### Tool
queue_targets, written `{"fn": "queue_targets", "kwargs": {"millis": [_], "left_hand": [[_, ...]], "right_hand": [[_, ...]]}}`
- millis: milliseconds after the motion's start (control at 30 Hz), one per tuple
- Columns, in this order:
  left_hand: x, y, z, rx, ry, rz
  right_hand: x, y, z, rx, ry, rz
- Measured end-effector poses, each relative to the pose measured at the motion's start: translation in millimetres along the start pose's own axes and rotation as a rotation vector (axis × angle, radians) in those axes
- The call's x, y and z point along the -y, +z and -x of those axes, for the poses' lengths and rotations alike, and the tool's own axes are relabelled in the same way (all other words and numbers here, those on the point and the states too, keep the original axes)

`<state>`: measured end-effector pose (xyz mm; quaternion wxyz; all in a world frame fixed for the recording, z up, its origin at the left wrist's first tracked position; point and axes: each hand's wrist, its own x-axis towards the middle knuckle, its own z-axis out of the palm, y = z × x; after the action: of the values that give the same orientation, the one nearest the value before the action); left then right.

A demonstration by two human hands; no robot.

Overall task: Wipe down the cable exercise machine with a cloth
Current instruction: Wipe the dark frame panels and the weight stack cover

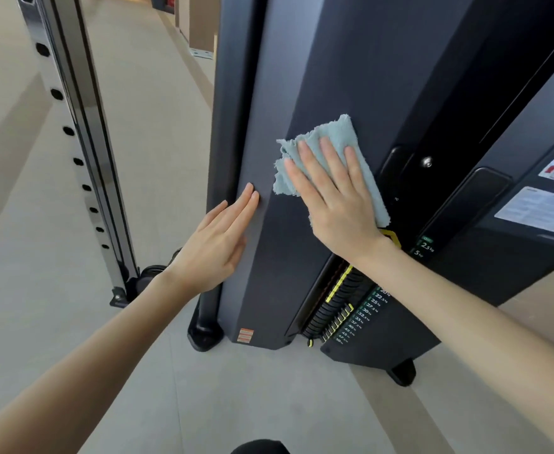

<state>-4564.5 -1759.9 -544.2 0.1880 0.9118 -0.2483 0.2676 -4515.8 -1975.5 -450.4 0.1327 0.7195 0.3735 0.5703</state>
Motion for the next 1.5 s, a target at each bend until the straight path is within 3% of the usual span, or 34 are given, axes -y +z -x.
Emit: {"fn": "queue_targets", "kwargs": {"millis": [200,333,567,733,933,1133,1200,1400,1500], "left_hand": [[5,8,11,0.066,0.013,-0.04],[6,10,13,0.086,-0.006,-0.035],[-1,20,17,0.035,-0.046,-0.001],[3,40,35,0.047,-0.093,0.047],[8,38,42,0.072,-0.06,0.036],[5,39,44,0.053,-0.029,0.055],[6,45,48,0.075,-0.053,0.063],[14,58,63,0.176,-0.059,0.012],[16,58,63,0.204,-0.059,-0.006]], "right_hand": [[56,19,74,0.169,-0.084,0.009],[51,16,84,0.247,-0.211,0.027],[14,7,39,0.087,-0.035,-0.009],[48,22,79,0.115,-0.153,0.015],[81,31,125,0.294,-0.348,0.043],[62,24,91,0.172,-0.038,-0.07],[72,28,97,0.147,-0.06,-0.026],[109,43,148,0.307,-0.255,0.029],[93,37,135,0.231,-0.159,-0.007]]}}
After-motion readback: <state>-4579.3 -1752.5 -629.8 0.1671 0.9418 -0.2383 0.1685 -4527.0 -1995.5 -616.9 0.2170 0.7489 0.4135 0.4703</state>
